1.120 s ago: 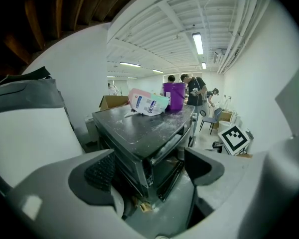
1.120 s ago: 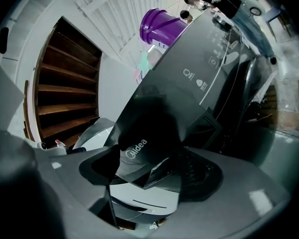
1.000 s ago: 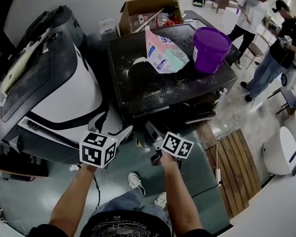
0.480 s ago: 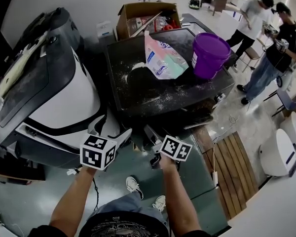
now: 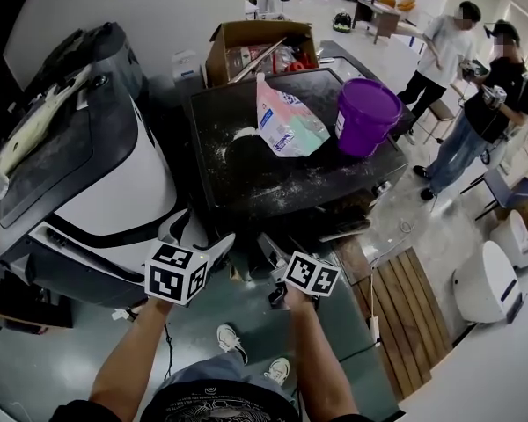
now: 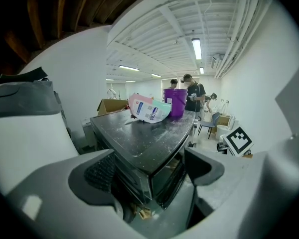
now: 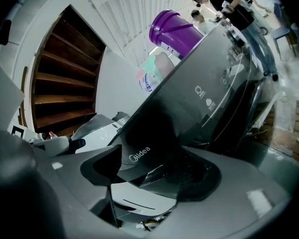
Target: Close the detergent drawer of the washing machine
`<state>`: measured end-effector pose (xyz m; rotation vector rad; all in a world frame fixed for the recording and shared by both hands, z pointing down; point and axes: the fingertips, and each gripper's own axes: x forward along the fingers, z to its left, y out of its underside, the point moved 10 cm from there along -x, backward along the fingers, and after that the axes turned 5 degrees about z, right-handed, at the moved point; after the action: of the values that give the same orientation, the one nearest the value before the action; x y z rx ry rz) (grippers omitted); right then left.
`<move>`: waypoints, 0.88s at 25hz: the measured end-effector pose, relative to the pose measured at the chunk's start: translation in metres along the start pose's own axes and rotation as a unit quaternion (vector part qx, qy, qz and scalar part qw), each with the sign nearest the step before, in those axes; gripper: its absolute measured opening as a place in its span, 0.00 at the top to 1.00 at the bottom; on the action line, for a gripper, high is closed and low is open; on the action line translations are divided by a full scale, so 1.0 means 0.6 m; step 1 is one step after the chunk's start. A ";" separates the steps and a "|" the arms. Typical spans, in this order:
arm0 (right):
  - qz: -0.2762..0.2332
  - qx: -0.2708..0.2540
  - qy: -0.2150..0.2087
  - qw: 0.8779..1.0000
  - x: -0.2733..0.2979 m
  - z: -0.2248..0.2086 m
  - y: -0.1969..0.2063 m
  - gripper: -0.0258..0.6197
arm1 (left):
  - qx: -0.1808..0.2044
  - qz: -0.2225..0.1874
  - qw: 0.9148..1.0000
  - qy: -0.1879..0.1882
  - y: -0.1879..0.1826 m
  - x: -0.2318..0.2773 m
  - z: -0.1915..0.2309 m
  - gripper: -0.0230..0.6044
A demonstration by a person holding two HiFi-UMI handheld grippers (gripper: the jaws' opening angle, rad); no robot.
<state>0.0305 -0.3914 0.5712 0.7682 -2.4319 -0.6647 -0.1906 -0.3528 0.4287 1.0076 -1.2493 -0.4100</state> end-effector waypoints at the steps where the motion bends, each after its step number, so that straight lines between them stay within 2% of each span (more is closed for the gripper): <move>1: 0.000 -0.008 0.001 1.000 -0.005 0.003 -0.004 0.42 | -0.001 -0.002 1.000 0.001 -0.003 -0.001 -0.002 0.30; 13: 0.011 -0.132 0.042 0.990 -0.106 0.056 -0.071 0.44 | -0.023 -0.043 0.999 -0.001 -0.028 -0.036 -0.046 0.30; 22: 0.018 -0.204 0.056 0.977 -0.190 0.091 -0.096 0.49 | -0.042 -0.068 0.996 -0.027 -0.024 -0.086 -0.088 0.30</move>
<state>0.1024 -0.3455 0.4613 0.5749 -2.1030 -1.0338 -0.1548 -0.3007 0.3877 1.0191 -1.2049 -0.5945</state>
